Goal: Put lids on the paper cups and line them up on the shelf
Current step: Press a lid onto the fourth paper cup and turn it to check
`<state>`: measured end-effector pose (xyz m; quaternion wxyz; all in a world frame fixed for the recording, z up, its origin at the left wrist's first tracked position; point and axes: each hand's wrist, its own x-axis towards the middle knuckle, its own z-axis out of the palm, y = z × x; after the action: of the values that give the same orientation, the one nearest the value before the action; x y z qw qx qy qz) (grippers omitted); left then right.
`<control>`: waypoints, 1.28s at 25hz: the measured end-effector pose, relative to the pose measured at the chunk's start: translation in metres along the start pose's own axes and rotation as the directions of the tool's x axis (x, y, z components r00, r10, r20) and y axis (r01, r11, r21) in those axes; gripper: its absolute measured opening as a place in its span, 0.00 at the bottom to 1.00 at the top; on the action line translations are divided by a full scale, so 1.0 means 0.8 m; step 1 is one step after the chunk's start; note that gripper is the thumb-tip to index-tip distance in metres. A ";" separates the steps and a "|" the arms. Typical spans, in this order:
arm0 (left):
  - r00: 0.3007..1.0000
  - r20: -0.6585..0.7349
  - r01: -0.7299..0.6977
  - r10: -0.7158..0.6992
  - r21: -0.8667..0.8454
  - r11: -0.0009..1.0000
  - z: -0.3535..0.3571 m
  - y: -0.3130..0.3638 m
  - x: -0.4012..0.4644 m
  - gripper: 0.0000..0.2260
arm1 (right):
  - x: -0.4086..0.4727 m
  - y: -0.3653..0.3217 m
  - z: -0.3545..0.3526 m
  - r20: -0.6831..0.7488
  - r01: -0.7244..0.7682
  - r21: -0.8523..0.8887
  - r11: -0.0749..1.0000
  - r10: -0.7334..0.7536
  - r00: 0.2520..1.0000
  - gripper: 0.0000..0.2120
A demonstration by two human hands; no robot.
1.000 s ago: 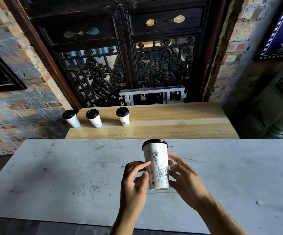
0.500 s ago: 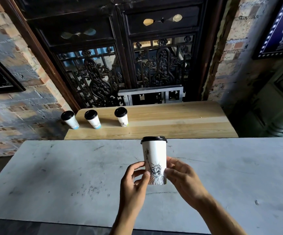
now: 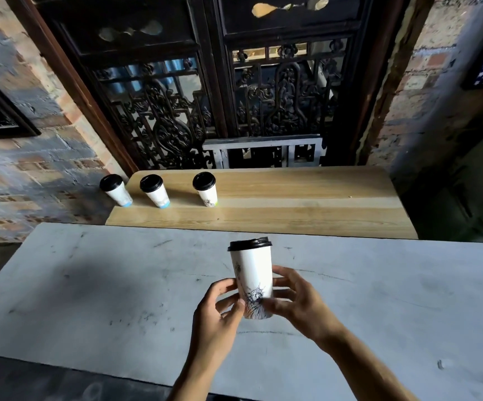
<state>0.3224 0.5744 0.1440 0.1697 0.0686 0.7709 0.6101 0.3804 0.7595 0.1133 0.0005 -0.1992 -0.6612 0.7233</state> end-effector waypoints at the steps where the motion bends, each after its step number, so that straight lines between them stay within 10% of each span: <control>1: 0.999 0.028 0.018 -0.018 -0.010 1.000 -0.001 -0.006 0.008 0.16 | 0.008 0.004 0.000 -0.003 -0.018 -0.024 1.000 0.018 1.000 0.28; 14: 0.968 0.234 0.068 -0.093 0.111 0.991 0.058 -0.089 0.415 0.26 | 0.368 0.011 -0.035 -0.164 -0.055 -0.528 0.847 -0.038 0.986 0.32; 32: 0.971 0.201 -0.161 0.128 0.159 0.974 0.131 -0.194 0.623 0.27 | 0.569 0.098 -0.068 -0.258 -0.023 -0.562 0.827 -0.149 0.955 0.27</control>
<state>-0.0907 0.7878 -0.1152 0.1905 0.1970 0.7945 0.5418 -0.0024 0.9223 -0.0949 0.0633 -0.2725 -0.8424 0.4604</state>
